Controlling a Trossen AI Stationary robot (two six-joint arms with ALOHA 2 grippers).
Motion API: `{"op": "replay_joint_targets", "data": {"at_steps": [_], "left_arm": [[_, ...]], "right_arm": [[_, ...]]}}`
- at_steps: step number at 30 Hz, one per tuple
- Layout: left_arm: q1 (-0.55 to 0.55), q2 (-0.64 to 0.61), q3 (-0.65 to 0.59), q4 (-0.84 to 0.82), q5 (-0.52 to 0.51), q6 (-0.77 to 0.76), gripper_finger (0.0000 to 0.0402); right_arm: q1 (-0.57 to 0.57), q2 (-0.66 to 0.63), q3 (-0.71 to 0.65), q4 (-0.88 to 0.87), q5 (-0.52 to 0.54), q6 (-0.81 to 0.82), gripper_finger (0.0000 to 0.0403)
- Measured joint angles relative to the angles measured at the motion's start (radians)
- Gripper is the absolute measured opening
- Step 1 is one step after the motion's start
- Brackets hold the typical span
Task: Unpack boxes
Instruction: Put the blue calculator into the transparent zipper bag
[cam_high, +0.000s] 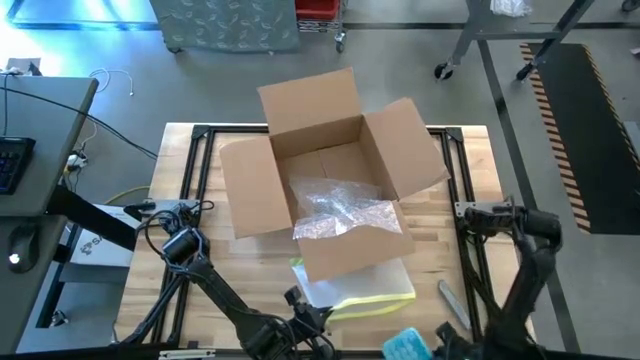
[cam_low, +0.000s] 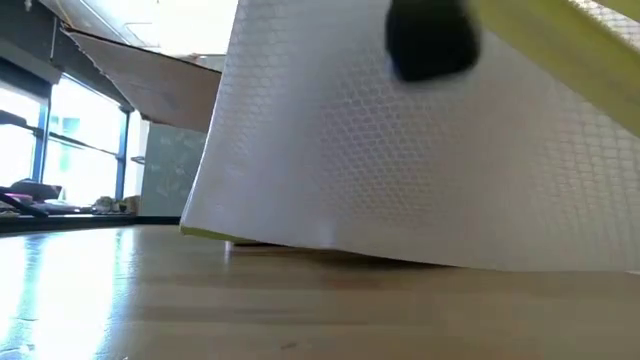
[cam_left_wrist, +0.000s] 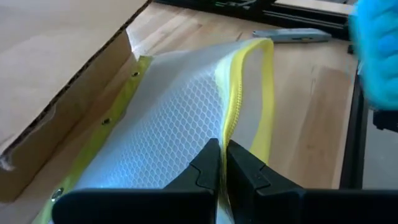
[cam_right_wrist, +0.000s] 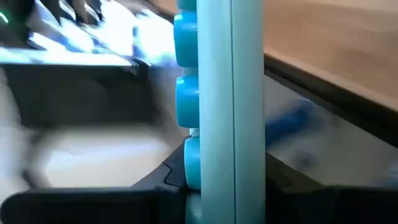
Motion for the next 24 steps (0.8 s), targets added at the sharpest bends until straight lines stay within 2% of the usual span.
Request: {"op": "replay_joint_targets", "data": {"at_steps": [3,6,10,13,15,20,24], "left_arm": [[0.001,0.000,-0.005,0.008,0.001,0.001,0.0000],[0.006,0.000,-0.011,0.000,-0.003,0.004,0.0000],[0.011,0.000,-0.011,0.000,0.001,0.017,0.0000],[0.011,0.000,-0.011,0.006,-0.018,0.019,0.0000],[0.010,0.000,-0.011,0.006,-0.025,0.019,0.0000],[0.005,0.000,-0.020,0.024,-0.025,0.056,0.0000],[-0.003,0.000,-0.020,0.026,-0.009,0.073,0.0000]], "right_arm": [[-0.030,0.027,-0.115,0.329,0.085,0.008,0.0078],[-0.089,0.045,-0.188,0.471,0.169,-0.035,0.0078],[-0.146,0.044,-0.263,0.548,0.250,0.048,0.0078],[-0.194,0.046,-0.301,0.621,0.206,0.058,0.0078],[-0.240,0.044,-0.308,0.652,0.218,0.058,0.0078],[-0.357,0.045,-0.304,0.647,0.216,0.057,0.0078],[-0.461,0.044,-0.303,0.622,0.174,0.010,0.0085]]}}
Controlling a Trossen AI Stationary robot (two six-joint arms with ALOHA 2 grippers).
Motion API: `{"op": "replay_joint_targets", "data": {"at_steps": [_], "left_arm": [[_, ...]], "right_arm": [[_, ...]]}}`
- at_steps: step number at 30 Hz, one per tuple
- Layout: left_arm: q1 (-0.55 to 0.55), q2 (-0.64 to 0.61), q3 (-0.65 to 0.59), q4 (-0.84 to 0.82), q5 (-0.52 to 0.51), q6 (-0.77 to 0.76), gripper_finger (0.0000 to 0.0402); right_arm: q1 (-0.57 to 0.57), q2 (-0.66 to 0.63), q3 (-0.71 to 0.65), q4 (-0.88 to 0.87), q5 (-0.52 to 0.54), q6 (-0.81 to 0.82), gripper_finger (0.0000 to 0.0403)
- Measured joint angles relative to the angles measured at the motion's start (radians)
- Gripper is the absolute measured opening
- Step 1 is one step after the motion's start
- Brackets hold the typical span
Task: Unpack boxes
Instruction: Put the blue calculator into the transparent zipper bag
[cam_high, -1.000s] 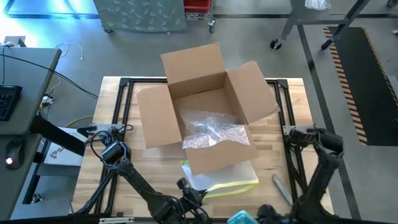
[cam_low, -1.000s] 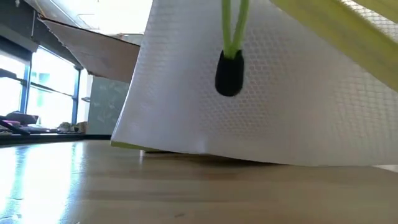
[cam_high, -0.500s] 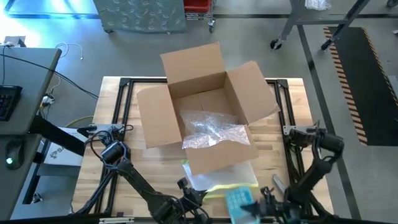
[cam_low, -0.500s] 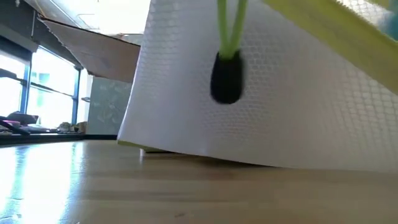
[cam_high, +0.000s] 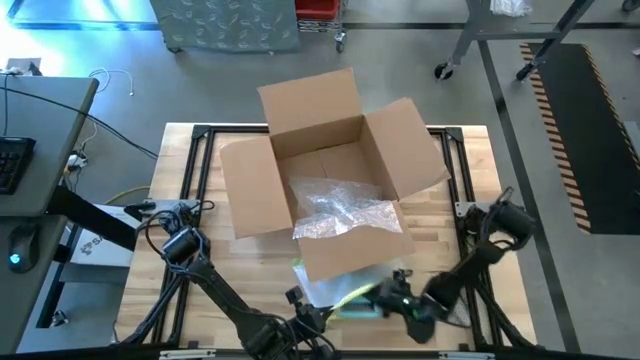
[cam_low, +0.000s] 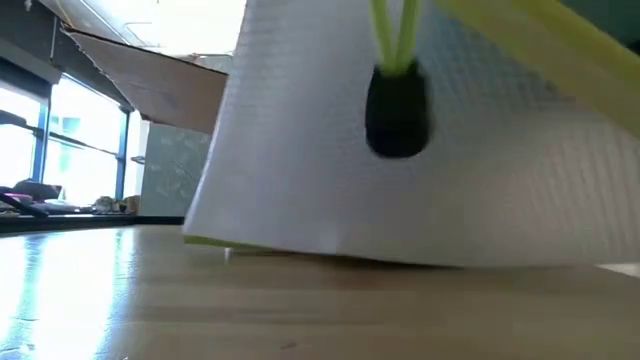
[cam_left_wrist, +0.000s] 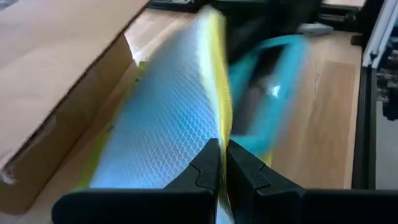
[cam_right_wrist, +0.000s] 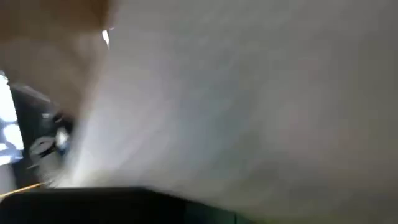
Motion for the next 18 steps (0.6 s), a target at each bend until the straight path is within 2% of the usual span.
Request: {"op": "replay_joint_targets", "data": {"at_steps": [5,8,10,18], "left_arm": [[-0.002,0.000,0.000,0.021,0.007,0.025,0.0000],[-0.001,0.000,0.000,0.024,0.008,0.025,0.0000],[-0.001,0.000,0.000,0.025,0.012,0.025,0.0000],[0.000,0.000,0.000,0.013,0.018,0.024,0.0000]], "right_arm": [[-0.107,0.000,0.000,-0.036,-0.108,-0.123,0.0105],[-0.155,0.000,0.000,-0.031,-0.134,-0.268,0.0121],[-0.179,0.000,0.000,-0.024,-0.194,-0.344,0.0136],[-0.208,-0.002,0.000,0.030,-0.333,-0.587,0.0231]]}}
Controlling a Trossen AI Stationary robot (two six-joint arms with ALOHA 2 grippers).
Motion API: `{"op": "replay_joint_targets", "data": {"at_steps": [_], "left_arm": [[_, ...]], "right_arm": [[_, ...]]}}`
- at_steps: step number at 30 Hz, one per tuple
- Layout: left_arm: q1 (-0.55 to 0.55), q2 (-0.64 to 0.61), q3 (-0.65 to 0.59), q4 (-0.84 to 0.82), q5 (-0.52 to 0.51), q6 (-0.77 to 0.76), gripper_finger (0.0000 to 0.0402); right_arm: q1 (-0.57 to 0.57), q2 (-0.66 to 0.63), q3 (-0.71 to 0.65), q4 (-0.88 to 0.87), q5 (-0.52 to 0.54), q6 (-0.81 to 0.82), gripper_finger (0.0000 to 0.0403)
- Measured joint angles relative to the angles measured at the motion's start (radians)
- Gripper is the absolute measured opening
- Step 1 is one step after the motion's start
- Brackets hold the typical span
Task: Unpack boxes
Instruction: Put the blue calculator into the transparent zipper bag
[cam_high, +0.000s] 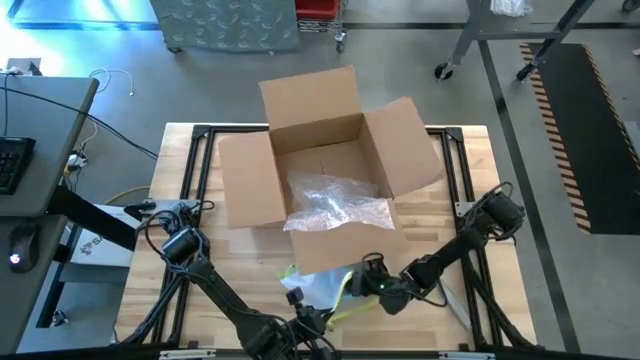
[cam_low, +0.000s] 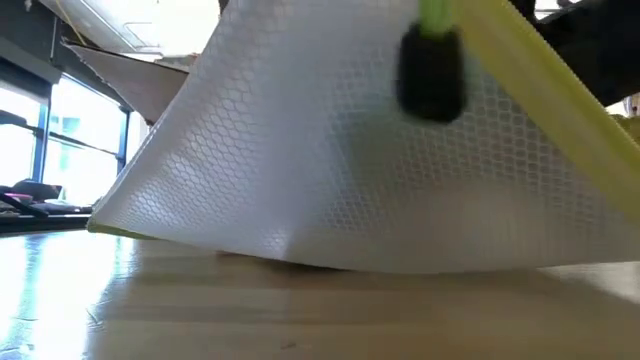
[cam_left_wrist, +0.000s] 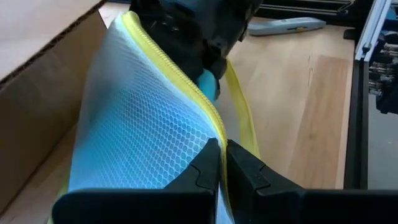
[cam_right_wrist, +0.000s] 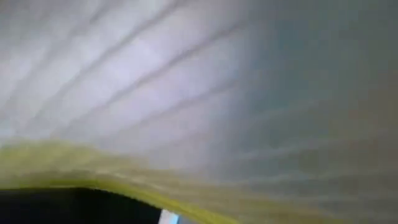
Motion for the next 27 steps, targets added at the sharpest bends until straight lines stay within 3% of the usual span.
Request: {"op": "replay_joint_targets", "data": {"at_steps": [7,14,18,27], "left_arm": [[-0.001,0.000,0.000,-0.087,0.002,-0.099,0.0000],[-0.006,0.000,0.000,-0.254,0.037,-0.299,0.0000],[-0.005,0.000,-0.001,-0.285,0.046,-0.345,0.0000],[-0.011,-0.001,0.000,-0.389,0.087,-0.477,0.0000]], "right_arm": [[-0.056,-0.013,0.000,0.001,-0.437,-0.216,0.0278],[-0.095,-0.043,0.000,0.001,-0.670,-0.219,0.0279],[-0.100,-0.045,0.000,0.028,-0.735,-0.233,0.0279],[-0.064,-0.046,0.003,0.311,-0.986,-0.654,0.0279]]}}
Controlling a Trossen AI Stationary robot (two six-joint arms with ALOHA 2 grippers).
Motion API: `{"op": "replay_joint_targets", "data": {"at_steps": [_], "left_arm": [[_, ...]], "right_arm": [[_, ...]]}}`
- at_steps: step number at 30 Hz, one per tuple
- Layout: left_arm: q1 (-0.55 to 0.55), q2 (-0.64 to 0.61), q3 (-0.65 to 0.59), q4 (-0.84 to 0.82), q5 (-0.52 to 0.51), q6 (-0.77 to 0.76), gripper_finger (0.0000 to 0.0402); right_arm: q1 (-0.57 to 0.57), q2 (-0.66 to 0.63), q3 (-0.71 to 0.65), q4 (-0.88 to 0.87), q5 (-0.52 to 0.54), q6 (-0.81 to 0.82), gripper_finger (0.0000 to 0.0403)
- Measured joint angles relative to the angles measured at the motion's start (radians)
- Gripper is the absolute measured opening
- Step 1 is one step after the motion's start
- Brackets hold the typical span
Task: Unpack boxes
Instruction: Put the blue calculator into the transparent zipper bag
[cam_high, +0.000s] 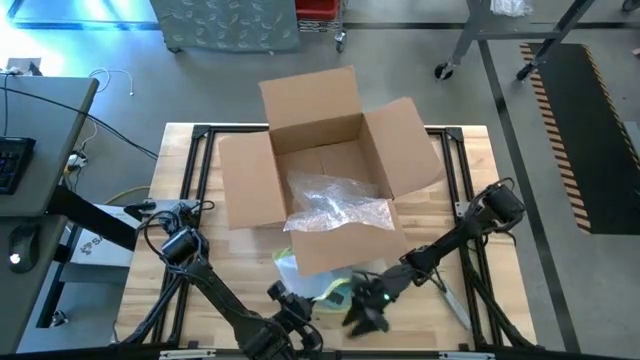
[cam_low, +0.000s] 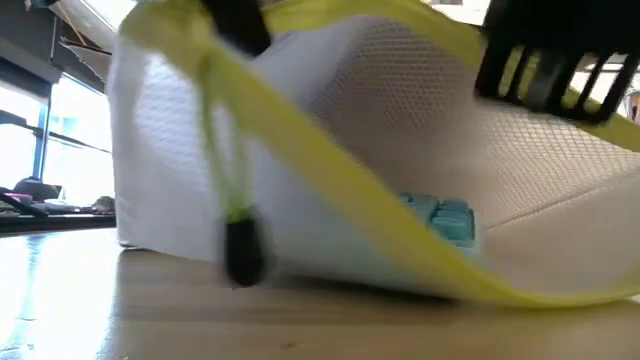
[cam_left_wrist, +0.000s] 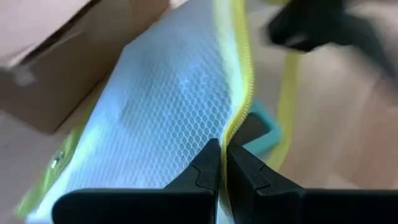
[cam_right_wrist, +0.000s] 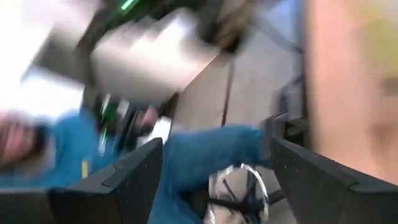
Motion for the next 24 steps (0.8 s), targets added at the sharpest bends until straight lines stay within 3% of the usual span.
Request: {"op": "replay_joint_targets", "data": {"at_steps": [3,7,10,17,21,24], "left_arm": [[-0.006,0.000,0.000,-0.059,0.032,-0.059,0.0000],[-0.013,0.000,0.000,-0.108,0.083,-0.111,0.0000],[-0.019,0.000,0.000,-0.120,0.115,-0.127,0.0000],[-0.019,0.000,0.000,-0.103,0.200,-0.136,0.0000],[-0.020,0.000,0.000,-0.102,0.203,-0.136,0.0000],[-0.020,0.000,0.000,-0.104,0.201,-0.130,0.0000]], "right_arm": [[0.049,-0.002,0.033,-0.010,-0.062,-0.187,0.0279],[0.104,-0.028,0.111,-0.143,-0.014,-0.332,0.0279],[0.146,-0.088,0.185,-0.407,0.129,-0.415,0.0279],[0.238,-0.203,0.340,-1.091,0.645,-0.506,0.0279],[0.272,-0.207,0.335,-1.210,0.762,-0.468,0.0279],[0.300,-0.198,0.307,-1.219,0.767,-0.449,0.0279]]}}
